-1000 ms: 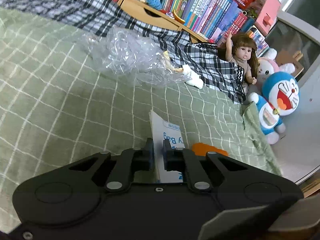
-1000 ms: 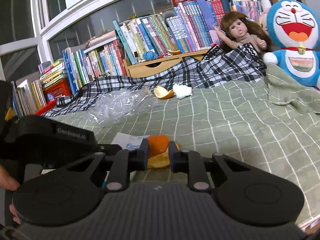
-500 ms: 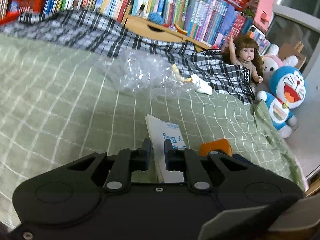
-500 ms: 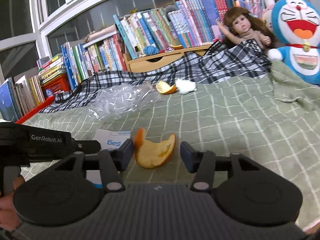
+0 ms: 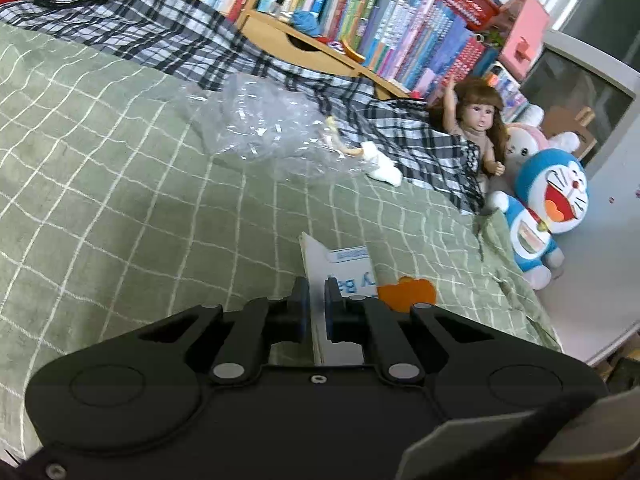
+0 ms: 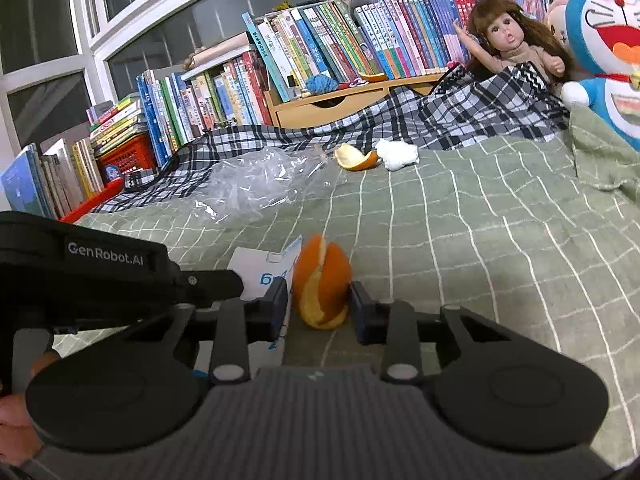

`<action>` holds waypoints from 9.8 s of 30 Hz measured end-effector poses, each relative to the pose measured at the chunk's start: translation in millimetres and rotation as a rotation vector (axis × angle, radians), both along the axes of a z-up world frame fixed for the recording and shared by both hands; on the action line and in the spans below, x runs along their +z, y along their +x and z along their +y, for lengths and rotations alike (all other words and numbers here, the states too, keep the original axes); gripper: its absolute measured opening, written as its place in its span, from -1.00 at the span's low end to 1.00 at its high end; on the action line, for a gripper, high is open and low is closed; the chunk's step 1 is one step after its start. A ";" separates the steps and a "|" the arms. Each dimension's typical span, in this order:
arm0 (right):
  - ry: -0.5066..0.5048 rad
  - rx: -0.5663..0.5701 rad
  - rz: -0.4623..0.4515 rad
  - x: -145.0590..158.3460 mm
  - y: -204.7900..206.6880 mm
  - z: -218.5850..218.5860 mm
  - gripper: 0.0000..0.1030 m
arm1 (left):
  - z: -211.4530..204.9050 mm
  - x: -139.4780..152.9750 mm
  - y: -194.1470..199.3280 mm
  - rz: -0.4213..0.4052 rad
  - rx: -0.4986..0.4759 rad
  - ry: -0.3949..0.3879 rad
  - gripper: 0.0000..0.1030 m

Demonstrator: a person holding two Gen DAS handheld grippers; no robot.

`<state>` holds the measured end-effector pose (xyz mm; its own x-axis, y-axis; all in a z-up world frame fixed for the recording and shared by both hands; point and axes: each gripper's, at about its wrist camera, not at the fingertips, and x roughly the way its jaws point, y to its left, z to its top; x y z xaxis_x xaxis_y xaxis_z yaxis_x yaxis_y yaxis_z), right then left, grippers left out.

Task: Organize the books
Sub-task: 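Grasp the white-blue packet with the left tool while the right tool grasps the orange peel, then carry the packet and orange peel below the bed edge with both tools, then open both tools to drop the items and raise them above the bed, then grasp the clear plastic bag with the left tool while the right tool grasps the white tissue, then carry the plastic bag and tissue below the bed edge with both tools, then open both tools to drop the items and raise them above the bed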

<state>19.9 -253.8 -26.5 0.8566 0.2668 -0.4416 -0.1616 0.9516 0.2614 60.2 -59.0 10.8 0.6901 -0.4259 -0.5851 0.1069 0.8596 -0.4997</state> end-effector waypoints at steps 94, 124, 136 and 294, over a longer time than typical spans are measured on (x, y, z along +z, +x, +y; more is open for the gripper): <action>-0.032 0.326 0.182 -19.8 -122.1 39.3 0.23 | 72.5 -23.8 -190.3 0.083 -0.131 0.366 -0.14; -0.072 -0.021 -0.050 67.5 67.0 -51.1 0.64 | 32.9 56.0 43.4 -0.209 0.090 0.261 0.75; -0.161 -0.081 0.033 39.3 174.1 -58.8 0.64 | 5.4 10.5 137.1 -0.149 0.162 0.287 0.87; -0.136 0.251 0.030 46.9 -78.3 22.1 0.22 | 54.5 67.9 -138.5 -0.171 -0.164 0.420 0.64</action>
<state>-58.4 -231.7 20.4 0.7572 0.4052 -0.5123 -0.3905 0.9095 0.1423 -78.3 -4.5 78.7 0.7349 -0.2880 -0.6139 0.3078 0.9484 -0.0763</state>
